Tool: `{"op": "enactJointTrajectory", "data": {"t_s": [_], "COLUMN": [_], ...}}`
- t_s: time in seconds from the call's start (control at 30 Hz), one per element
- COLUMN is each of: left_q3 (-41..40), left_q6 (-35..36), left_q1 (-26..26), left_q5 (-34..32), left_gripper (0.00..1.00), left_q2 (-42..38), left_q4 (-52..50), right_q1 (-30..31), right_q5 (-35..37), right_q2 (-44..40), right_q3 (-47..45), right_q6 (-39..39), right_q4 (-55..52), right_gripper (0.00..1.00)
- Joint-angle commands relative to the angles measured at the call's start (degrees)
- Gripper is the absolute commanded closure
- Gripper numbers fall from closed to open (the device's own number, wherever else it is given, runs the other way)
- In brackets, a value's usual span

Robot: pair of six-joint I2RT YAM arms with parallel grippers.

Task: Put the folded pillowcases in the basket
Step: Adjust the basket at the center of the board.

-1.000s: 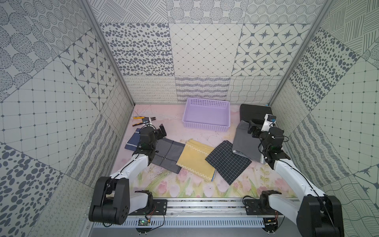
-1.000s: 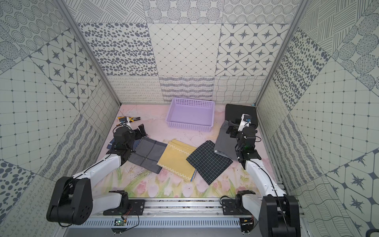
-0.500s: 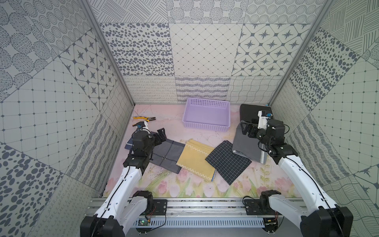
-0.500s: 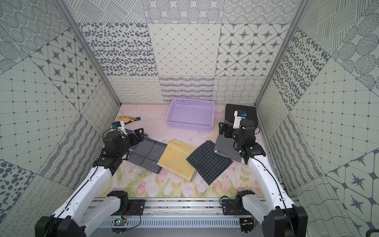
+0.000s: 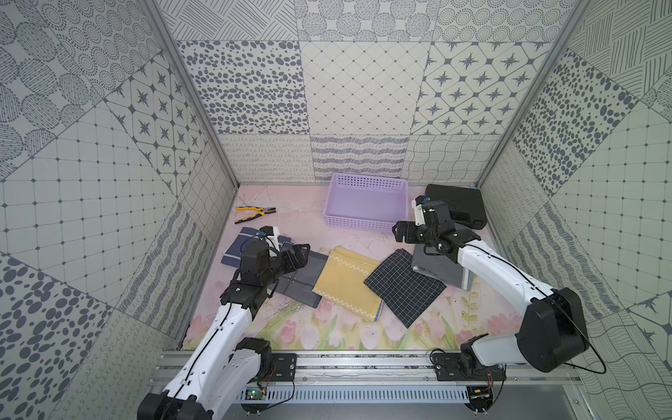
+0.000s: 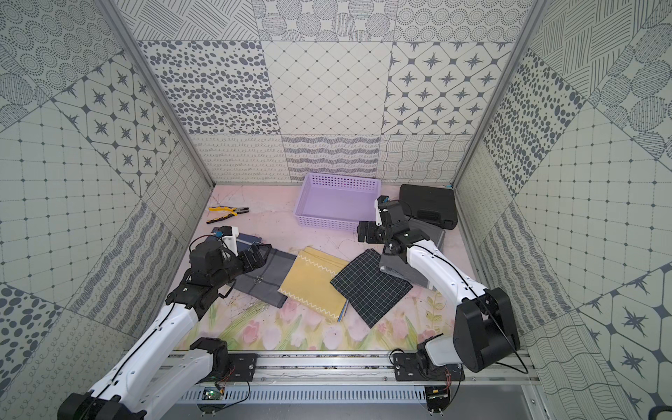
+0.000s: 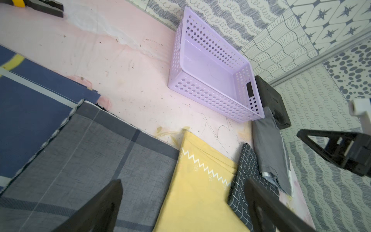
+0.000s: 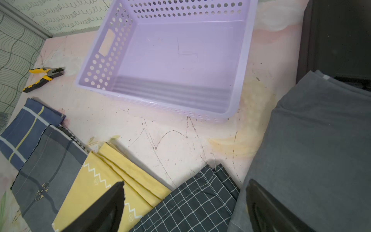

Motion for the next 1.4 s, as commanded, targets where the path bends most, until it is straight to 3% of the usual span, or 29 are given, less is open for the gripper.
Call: {"op": "enactJointTrajectory", "data": {"t_s": [0.0, 0.17, 0.4, 0.53, 0.87, 1.37], "left_q3": [-1.9, -3.4, -4.6, -5.6, -6.3, -7.0], "left_q6": [-0.5, -0.5, -0.8, -1.1, -1.0, -1.2], "left_q1": [-2.3, -2.5, -2.8, -2.9, -2.9, -2.9], "left_q5": [3.8, 4.3, 4.1, 4.9, 4.0, 3.1], "left_gripper": [0.01, 0.01, 0.01, 0.01, 0.01, 0.01], "left_q2": [-2.2, -5.6, -10.2, -11.3, -10.8, -12.1], "left_q4": [-1.4, -3.4, -6.9, -6.2, -6.4, -6.9], "right_q1": [-0.8, -7.4, -10.5, -10.7, -10.5, -9.9], "right_q5": [4.9, -0.8, -3.1, -2.9, -4.5, -5.7], "right_q2": [2.5, 10.5, 20.3, 23.6, 30.9, 34.2], "right_q3": [3.1, 9.4, 16.4, 19.2, 25.6, 27.6], "right_q6": [1.7, 2.3, -0.3, -1.3, -1.3, -1.3], "right_q4": [1.7, 1.7, 1.4, 1.0, -1.0, -2.8], "right_gripper": [0.03, 0.12, 0.22, 0.28, 0.56, 0.82]}}
